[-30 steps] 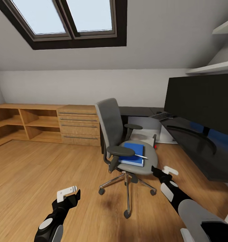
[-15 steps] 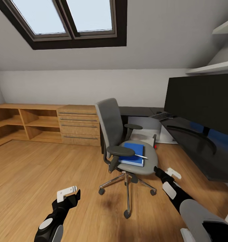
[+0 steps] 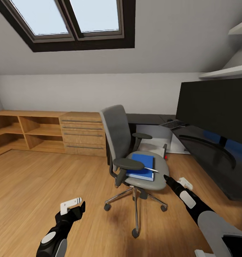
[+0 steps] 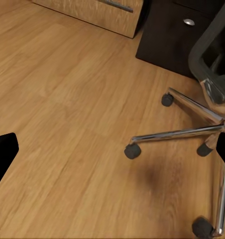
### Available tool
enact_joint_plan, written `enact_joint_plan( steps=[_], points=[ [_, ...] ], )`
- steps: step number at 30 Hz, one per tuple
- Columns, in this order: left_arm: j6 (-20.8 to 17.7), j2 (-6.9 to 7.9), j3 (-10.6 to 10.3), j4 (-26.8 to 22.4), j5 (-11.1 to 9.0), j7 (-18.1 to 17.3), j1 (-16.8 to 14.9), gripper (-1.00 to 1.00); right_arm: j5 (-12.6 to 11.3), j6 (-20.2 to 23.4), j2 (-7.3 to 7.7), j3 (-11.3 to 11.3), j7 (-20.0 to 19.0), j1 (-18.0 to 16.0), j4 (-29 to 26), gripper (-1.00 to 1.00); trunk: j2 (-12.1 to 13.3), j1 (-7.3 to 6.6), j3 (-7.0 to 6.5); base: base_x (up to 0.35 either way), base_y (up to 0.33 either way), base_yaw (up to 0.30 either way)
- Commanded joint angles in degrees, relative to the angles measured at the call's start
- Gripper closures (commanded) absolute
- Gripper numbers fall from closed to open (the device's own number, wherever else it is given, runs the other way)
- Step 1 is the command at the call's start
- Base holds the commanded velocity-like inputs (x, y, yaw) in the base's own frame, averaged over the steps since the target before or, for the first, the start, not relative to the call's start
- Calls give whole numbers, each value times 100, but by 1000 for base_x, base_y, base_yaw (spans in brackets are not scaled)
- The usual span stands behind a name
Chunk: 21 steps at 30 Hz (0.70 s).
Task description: In the bedroom, organize the workspace by keeping the computer under the desk, ensuring the monitor is on the desk, placing the keyboard on the desk next to the monitor, placing the mouse on the desk next to the keyboard, moving the folder from the swivel chair onto the desk next to the mouse, stacking the notebook on top of the folder with the pen on top of the notebook, and positioning the swivel chair next to the desk.
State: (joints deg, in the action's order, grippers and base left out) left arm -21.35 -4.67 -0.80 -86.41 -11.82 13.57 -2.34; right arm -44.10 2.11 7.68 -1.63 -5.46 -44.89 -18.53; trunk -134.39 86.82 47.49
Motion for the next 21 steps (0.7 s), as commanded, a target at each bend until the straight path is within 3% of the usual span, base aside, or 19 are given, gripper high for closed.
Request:
enact_joint_plan(
  steps=[1, 11, 12, 14, 16, 18, 21],
  points=[
    [-19, 1, -8, -8, -61, 49, -3, -100, -37, 22, 4, -19, -24, -2, -2, -100, -3, 2, 6, 319, 0, 0],
    [-19, 1, -7, -8, -59, 49, -3, -100, -42, 38, 101, -53, 11, -2, 13, -100, -3, 2, 6, 324, 0, 0],
    [-20, 1, -7, -8, -61, 49, -3, -100, -44, 41, 115, -142, 15, -2, 14, -100, -3, 2, 6, 325, 0, 0],
    [-21, 1, -4, -8, -61, 49, -3, -100, -39, 43, 144, -530, 18, -2, 20, -100, -3, 2, 6, 315, 0, 0],
    [-23, 1, -2, -8, -62, 48, -3, -100, -38, 44, 154, -698, 15, -2, 22, -100, -3, 2, 6, 307, 0, 0],
    [-26, 1, 0, -8, -63, 49, -3, -100, -38, 44, 161, -843, 10, -2, 28, -100, -3, 2, 6, 263, 0, 0],
    [-27, 1, 0, -11, -65, 49, -3, -100, -46, 44, 160, -881, 10, -2, 36, -100, -3, 2, 6, 137, 0, 0]
  ],
)
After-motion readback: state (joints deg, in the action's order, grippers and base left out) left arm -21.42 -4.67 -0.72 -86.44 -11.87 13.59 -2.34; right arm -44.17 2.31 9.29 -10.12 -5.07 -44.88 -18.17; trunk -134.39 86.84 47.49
